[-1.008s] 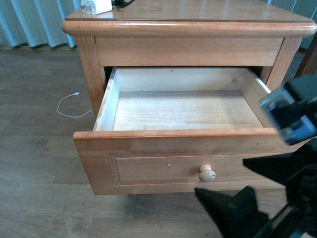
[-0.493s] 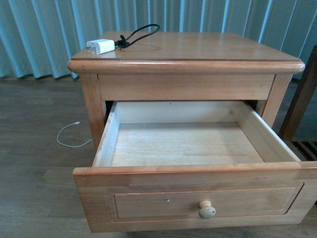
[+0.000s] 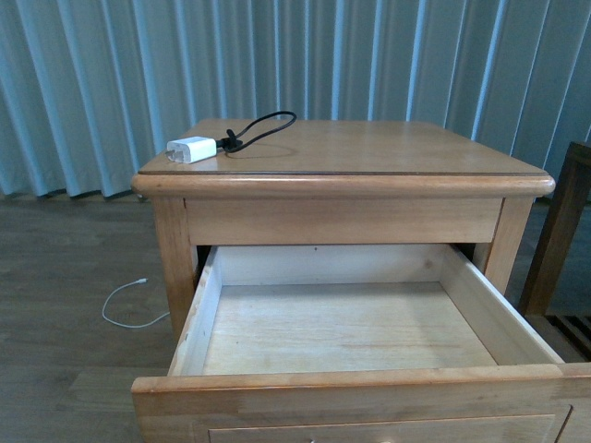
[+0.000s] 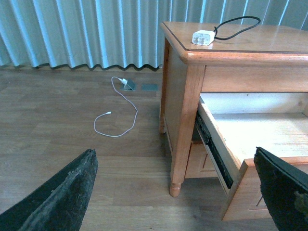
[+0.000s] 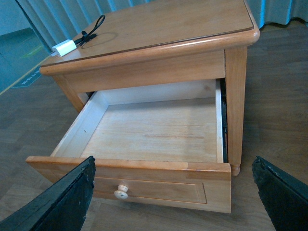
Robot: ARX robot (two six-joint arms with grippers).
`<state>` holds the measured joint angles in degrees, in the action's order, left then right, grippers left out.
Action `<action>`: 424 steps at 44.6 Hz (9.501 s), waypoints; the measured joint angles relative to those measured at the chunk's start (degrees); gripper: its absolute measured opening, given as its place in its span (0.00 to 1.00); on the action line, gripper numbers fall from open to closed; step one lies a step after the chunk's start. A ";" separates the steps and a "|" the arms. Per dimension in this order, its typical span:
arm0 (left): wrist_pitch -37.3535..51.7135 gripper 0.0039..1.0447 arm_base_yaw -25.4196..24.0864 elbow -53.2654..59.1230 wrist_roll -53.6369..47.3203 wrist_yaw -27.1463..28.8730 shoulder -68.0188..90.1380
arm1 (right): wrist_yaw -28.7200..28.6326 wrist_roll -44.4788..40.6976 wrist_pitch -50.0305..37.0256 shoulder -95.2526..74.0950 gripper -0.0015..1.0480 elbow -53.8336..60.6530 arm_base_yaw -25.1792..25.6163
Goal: Put charger into drawer
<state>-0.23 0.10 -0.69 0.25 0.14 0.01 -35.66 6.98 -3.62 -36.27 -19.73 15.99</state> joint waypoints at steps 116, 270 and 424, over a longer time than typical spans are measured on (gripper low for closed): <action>21.73 0.94 9.49 -34.75 2.86 20.61 62.62 | 35.60 -6.97 -10.12 20.11 0.92 17.14 -15.80; 28.72 0.39 27.78 -62.36 -11.43 4.42 118.31 | 35.60 -6.97 -10.12 20.11 0.92 17.14 -15.80; -0.04 0.04 0.07 -0.02 -0.13 -0.11 0.42 | 35.63 -6.97 -10.12 20.13 0.92 17.18 -15.82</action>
<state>-0.27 0.16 -0.71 0.12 0.03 0.43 -0.03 0.01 -13.74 -16.14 -2.55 0.16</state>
